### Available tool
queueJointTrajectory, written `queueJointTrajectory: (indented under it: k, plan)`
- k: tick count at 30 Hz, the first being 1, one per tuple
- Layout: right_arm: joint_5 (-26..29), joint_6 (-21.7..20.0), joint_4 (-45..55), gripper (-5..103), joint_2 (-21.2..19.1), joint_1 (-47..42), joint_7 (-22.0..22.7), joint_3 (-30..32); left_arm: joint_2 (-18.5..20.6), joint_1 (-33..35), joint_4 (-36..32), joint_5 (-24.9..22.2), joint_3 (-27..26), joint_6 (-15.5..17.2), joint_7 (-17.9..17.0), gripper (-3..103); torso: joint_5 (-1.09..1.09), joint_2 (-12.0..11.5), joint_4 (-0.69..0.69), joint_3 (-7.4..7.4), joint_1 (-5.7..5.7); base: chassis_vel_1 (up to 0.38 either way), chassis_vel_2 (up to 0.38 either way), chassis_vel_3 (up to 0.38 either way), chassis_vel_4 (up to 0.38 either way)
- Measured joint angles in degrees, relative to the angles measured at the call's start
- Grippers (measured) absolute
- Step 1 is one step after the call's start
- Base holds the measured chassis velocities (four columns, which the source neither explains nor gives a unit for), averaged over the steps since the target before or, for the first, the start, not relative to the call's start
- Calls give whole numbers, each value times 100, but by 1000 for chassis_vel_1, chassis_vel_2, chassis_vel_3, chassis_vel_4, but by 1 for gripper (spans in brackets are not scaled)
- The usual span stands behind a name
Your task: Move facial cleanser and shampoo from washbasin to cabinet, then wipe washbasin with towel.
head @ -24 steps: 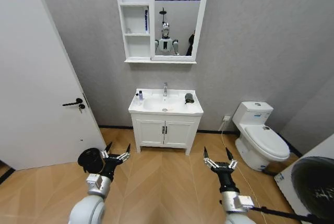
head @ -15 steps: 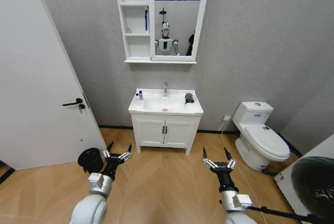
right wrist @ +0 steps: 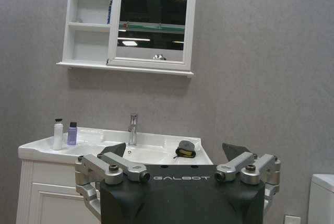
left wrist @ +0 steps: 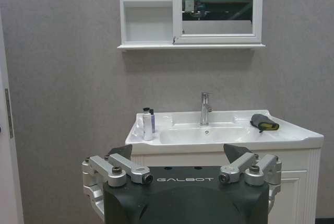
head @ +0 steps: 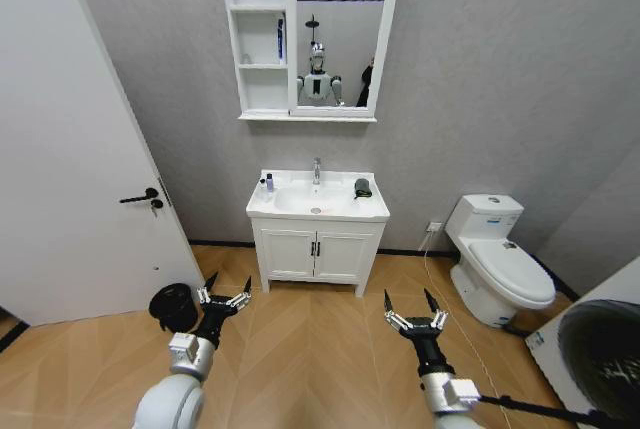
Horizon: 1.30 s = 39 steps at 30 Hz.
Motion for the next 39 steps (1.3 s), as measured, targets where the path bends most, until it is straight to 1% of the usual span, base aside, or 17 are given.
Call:
queueJointTrajectory:
  k: [5, 10, 15, 18, 21, 24, 25, 26, 28, 30, 33, 34, 35, 36, 37, 38, 39]
  plan:
    - [1, 187, -185, 100, 14, 86, -45, -3, -119, -68, 167, 99, 80, -3, 4, 99, 0, 0, 1, 0, -1, 0, 0, 0, 0]
    - [11, 200, -226, 100, 63, 157, -45, -95, -97, -81, 234, 104, 60, -14, 6, 99, 0, 1, 1, 0, -3, -37, 15, 41, -38]
    - [11, 196, -225, 100, 72, 192, -45, -126, -63, -118, 273, 67, 41, -22, 9, 99, 1, 0, 2, 0, -1, -129, 150, 136, -123]
    - [14, 192, -218, 100, 64, 189, -43, -121, -48, -161, 315, 45, 37, -33, 12, 99, -1, 0, 0, 0, -1, -219, 184, 192, -213]
    - [18, 192, -215, 100, 61, 175, -43, -114, -47, -183, 353, 30, 34, -52, 15, 99, 0, -1, -1, 1, 0, -236, 206, 236, -234]
    - [20, 196, -215, 100, 72, 173, -45, -114, -47, -211, 416, 16, 26, -76, 16, 99, 1, -2, 3, 1, 1, -229, 283, 250, -264]
    - [21, 197, -215, 100, 78, 172, -46, -118, -42, -231, 445, 9, 26, -85, 16, 99, 1, -1, 3, 1, 1, -252, 286, 303, -268]
    - [22, 197, -217, 100, 86, 169, -47, -125, -34, -271, 493, 0, 26, -93, 16, 98, -2, -1, -1, 0, 1, -296, 284, 303, -295]
    - [22, 197, -220, 100, 90, 167, -48, -126, -31, -288, 518, -3, 28, -94, 16, 98, -2, -1, -1, 0, 0, -296, 326, 291, -295]
    - [21, 205, -247, 100, 101, 178, -51, -128, -13, -311, 562, -12, 36, -104, 14, 98, 2, -1, 2, 1, 0, -336, 333, 296, -333]
    - [18, 214, -275, 100, 105, 185, -54, -127, 20, -328, 590, -25, 38, -108, 15, 98, -3, -1, -1, 0, 1, -344, 330, 361, -335]
    - [16, 222, -298, 100, 105, 203, -63, -129, 49, -351, 622, -31, 36, -109, 15, 98, 3, -1, 2, 0, 0, -359, 388, 347, -384]
    - [16, 222, -298, 100, 105, 203, -63, -129, 49, -351, 622, -31, 36, -109, 15, 98, 3, -1, 2, 0, 0, -359, 388, 347, -384]
    - [15, 228, -320, 100, 103, 227, -77, -141, 82, -391, 683, -31, 36, -117, 12, 98, 2, -2, 3, 1, 1, -392, 361, 385, -384]
    - [15, 232, -334, 100, 96, 240, -80, -158, 113, -441, 762, -13, 42, -147, 0, 98, -7, -1, -2, 0, 2, -392, 351, 379, -356]
    - [15, 232, -334, 100, 96, 240, -80, -158, 113, -441, 762, -13, 42, -147, 0, 98, -7, -1, -2, 0, 2, -392, 351, 379, -356]
    - [15, 233, -344, 100, 84, 262, -80, -191, 130, -488, 857, 32, 40, -187, -21, 98, 3, -1, 0, 0, 0, -372, 351, 368, -382]
